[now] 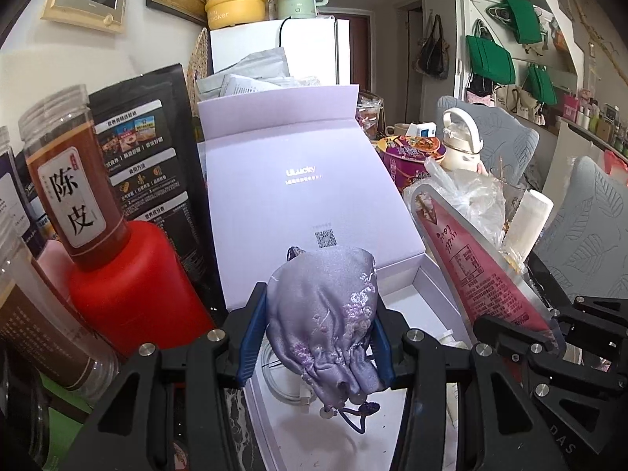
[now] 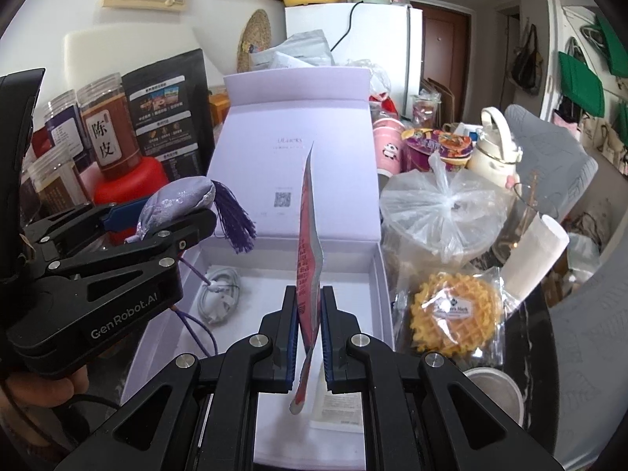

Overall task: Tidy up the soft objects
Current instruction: 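Carry the pouch with the left tool while the right tool carries the pink packet into the lavender box, then open the left tool to drop the pouch in the box while the right tool releases the pink packet, then withdraw both open tools from the box back toward the table items, then lower the left tool onto the red-and-gold snack bag and close on it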

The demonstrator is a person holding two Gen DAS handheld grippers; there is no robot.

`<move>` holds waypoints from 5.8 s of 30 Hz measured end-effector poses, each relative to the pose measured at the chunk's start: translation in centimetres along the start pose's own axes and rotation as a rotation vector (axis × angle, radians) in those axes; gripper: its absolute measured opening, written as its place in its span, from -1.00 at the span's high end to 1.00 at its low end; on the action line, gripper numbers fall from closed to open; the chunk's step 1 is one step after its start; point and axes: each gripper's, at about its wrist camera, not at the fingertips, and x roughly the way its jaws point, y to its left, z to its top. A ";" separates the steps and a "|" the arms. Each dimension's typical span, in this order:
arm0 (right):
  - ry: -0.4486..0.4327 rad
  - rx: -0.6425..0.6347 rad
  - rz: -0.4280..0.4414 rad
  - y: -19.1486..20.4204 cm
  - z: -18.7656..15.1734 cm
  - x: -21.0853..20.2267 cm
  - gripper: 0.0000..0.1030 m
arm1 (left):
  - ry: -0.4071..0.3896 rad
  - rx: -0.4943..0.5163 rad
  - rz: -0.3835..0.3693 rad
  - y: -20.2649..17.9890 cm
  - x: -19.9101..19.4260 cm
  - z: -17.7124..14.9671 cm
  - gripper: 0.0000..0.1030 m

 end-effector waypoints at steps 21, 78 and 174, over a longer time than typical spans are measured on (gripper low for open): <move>0.176 0.007 -0.024 -1.0 -2.1 5.8 0.79 | 0.213 0.011 0.029 -0.2 6.3 -2.5 0.09; 0.114 0.014 -0.079 -0.6 -0.6 0.9 0.12 | 0.151 -0.014 0.094 -0.2 -0.7 0.6 -0.13; 0.107 0.347 -0.362 -10.9 -26.3 -20.1 -0.39 | 0.253 0.180 -0.352 -21.1 -10.8 -19.4 -1.00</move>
